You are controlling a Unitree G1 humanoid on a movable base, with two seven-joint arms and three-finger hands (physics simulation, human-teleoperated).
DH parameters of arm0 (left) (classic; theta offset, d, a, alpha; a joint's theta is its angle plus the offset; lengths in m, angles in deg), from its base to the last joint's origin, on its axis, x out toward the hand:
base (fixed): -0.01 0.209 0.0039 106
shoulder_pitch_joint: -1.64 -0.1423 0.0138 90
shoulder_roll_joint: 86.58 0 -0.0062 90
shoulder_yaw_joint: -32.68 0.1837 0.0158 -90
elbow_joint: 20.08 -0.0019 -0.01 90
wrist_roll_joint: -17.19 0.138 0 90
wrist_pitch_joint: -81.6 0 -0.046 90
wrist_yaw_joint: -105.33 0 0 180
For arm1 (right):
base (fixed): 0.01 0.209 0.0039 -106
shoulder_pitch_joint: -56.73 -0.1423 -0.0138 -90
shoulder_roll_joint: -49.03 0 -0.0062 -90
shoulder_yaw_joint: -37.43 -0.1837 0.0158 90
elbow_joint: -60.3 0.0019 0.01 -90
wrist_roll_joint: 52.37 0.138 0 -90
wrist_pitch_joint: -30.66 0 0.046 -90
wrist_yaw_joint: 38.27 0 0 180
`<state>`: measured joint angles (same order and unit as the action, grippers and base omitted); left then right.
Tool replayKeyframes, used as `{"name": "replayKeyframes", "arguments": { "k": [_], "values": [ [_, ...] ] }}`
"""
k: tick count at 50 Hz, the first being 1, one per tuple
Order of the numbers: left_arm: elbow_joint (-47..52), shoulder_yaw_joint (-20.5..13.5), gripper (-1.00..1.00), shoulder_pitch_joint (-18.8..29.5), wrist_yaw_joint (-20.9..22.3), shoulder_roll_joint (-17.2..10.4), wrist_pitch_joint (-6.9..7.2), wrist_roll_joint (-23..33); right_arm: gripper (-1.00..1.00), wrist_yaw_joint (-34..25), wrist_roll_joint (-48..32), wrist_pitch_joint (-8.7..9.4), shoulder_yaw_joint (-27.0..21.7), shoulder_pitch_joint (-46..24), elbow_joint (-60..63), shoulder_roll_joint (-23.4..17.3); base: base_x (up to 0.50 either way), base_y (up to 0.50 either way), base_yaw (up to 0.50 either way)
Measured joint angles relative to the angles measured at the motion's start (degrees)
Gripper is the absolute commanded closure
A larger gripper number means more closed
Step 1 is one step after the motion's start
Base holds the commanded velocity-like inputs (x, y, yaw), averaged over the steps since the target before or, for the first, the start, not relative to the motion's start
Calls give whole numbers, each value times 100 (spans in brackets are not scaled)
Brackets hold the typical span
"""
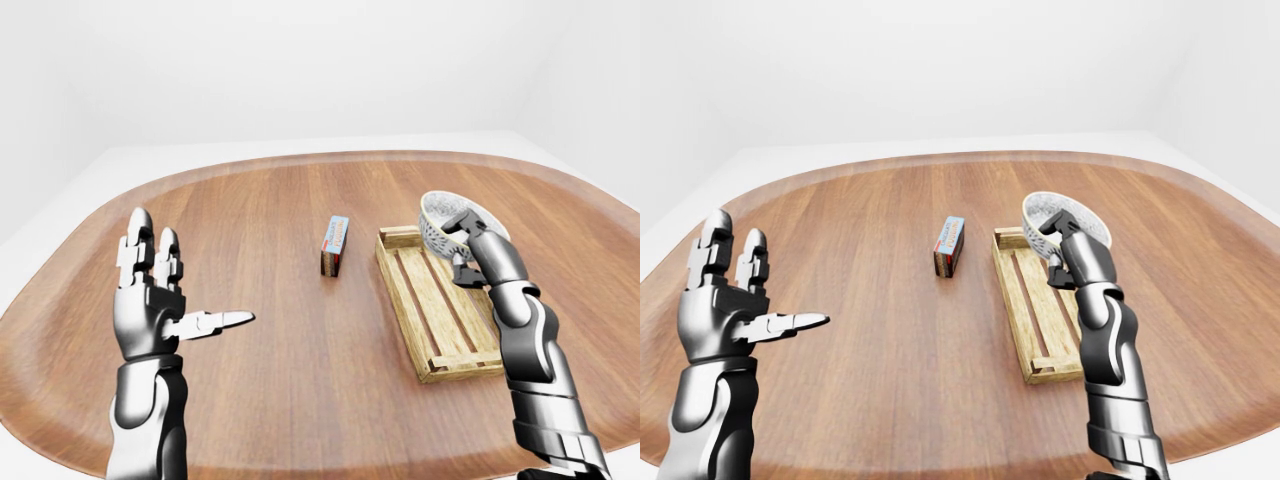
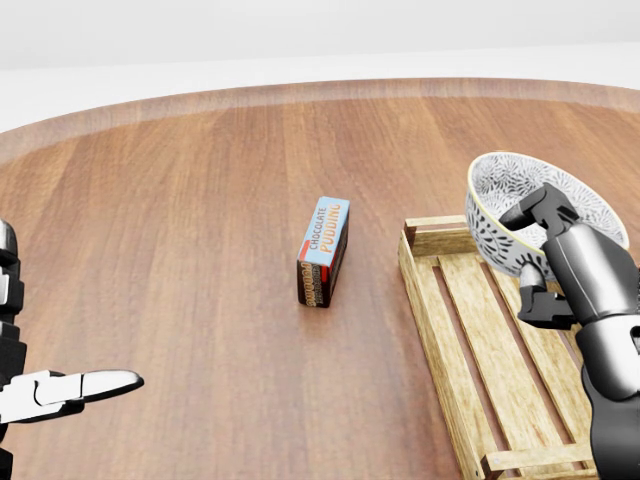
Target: Pick up the bowl on the left and put it in the tray.
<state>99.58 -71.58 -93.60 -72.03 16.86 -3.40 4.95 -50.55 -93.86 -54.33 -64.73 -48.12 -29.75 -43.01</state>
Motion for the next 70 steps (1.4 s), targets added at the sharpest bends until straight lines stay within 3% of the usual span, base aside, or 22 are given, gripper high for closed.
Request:
{"name": "replayKeyframes", "arguments": {
  "k": [20,70],
  "values": [
    [-22,-2,-100,-23,13,7,0,-1,100,785,-16,0,237,-297,-1375,-36,0,0,0],
    [-19,-15,-100,-26,16,3,0,-10,100,2095,-13,0,790,-817,-3857,63,0,0,0]
  ]
}}
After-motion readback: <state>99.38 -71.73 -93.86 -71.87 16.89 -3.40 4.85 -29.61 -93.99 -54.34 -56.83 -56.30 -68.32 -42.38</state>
